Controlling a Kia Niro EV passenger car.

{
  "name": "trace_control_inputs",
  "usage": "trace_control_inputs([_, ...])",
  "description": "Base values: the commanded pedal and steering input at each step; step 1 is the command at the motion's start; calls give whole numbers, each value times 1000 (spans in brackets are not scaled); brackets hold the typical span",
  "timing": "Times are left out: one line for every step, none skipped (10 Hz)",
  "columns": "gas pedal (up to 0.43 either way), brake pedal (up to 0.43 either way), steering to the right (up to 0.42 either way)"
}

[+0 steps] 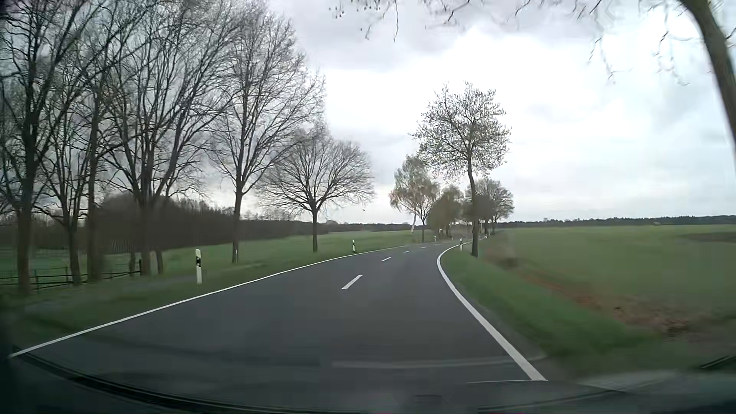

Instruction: Follow the waypoints while adhering to traffic rules and regulations

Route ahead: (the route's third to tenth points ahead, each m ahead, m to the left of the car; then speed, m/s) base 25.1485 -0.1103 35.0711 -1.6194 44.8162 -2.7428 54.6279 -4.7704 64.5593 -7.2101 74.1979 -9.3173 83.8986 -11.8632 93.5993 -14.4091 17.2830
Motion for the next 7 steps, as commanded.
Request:
trace_control_inputs([130, 0, 21])
trace_control_inputs([130, 6, 21])
trace_control_inputs([130, 0, 21])
trace_control_inputs([130, 0, 21])
trace_control_inputs([130, 6, 21])
trace_control_inputs([130, 6, 21])
trace_control_inputs([130, 0, 22])
